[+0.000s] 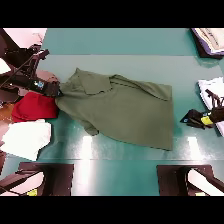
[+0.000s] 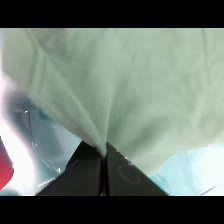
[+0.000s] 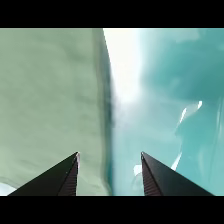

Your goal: Fold the shirts.

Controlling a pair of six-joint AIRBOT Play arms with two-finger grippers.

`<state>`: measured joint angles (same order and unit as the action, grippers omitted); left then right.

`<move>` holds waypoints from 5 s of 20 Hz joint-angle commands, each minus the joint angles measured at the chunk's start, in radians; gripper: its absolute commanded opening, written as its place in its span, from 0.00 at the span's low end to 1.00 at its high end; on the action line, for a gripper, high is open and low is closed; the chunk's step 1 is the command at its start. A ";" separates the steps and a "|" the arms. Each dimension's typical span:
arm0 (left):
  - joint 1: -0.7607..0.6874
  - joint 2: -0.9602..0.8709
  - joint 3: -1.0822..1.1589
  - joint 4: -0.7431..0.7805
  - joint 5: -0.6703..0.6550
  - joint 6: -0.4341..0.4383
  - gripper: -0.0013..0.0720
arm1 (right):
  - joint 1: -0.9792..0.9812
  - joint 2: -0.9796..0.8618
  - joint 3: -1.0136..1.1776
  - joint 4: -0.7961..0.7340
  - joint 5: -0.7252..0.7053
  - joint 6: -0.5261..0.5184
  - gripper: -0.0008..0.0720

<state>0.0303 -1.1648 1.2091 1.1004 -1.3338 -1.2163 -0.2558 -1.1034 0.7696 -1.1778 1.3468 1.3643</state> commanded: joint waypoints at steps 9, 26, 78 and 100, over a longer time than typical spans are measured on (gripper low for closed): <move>0.006 0.020 0.003 0.011 -0.029 -0.015 0.06 | 0.138 -0.014 -0.205 0.213 -0.171 -0.064 0.60; -0.125 -0.291 0.053 -0.169 0.475 -0.064 0.33 | 0.007 0.008 0.076 0.132 -0.107 0.019 0.03; 0.006 -0.314 -0.051 -0.434 -0.024 0.215 0.06 | -0.187 0.011 -0.120 0.108 -0.033 -0.128 0.03; 0.008 0.329 0.999 -0.354 0.349 -0.123 0.06 | -0.294 0.200 1.292 0.466 -0.072 -0.038 0.03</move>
<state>0.0372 -0.9009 2.1834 0.7555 -1.0473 -1.3209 -0.4957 -0.9497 2.0647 -0.7109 1.2758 1.3151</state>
